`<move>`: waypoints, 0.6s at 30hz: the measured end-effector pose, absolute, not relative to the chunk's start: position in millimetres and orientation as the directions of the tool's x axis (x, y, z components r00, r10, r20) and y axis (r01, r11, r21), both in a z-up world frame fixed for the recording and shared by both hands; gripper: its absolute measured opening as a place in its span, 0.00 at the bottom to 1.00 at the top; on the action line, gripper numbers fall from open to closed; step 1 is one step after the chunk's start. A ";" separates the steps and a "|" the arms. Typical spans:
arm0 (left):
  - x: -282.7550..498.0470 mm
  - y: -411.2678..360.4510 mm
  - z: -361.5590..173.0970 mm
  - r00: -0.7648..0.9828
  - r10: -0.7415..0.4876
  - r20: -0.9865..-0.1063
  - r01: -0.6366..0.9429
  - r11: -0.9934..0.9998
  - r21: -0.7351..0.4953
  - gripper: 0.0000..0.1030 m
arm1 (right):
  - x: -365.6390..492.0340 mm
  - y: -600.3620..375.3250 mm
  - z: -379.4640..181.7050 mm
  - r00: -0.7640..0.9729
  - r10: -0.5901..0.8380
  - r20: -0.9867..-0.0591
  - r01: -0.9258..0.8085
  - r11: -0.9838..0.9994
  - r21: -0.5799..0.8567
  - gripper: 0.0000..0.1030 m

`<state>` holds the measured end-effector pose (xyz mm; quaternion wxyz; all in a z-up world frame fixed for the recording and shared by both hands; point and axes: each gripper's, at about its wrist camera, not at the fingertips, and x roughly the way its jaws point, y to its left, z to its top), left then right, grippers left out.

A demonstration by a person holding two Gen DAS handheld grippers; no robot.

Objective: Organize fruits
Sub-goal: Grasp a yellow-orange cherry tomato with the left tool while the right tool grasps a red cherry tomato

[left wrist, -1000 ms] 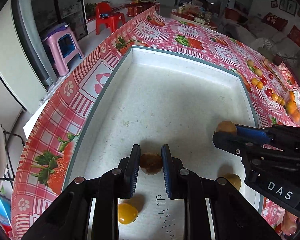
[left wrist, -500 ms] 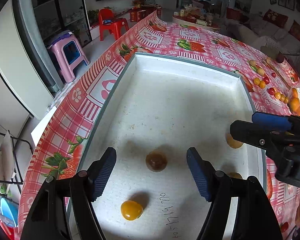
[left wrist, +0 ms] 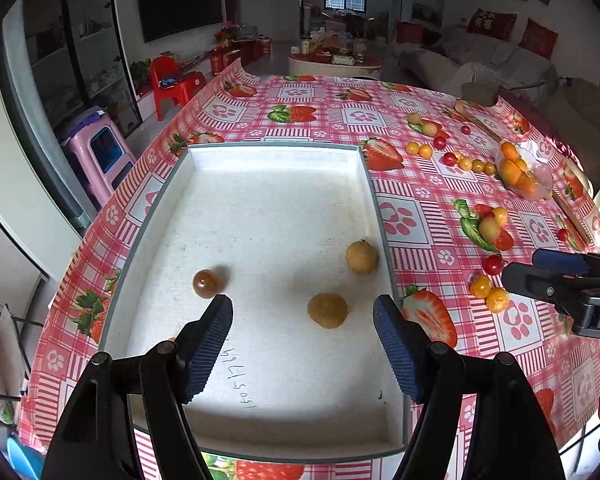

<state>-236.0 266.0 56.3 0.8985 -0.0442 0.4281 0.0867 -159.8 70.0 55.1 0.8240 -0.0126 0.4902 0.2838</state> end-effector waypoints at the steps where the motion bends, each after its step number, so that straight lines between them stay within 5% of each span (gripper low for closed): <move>1: -237.4 258.2 56.8 0.621 0.110 -0.776 -0.178 0.984 -0.003 0.72 | -163.3 58.8 53.2 0.368 0.442 -0.818 -0.466 0.849 0.250 0.79; 18: -224.4 159.2 29.6 0.567 -0.026 -0.823 -0.002 0.999 -0.033 0.72 | -259.5 -8.6 10.7 0.412 0.372 -0.832 -0.481 0.864 0.148 0.79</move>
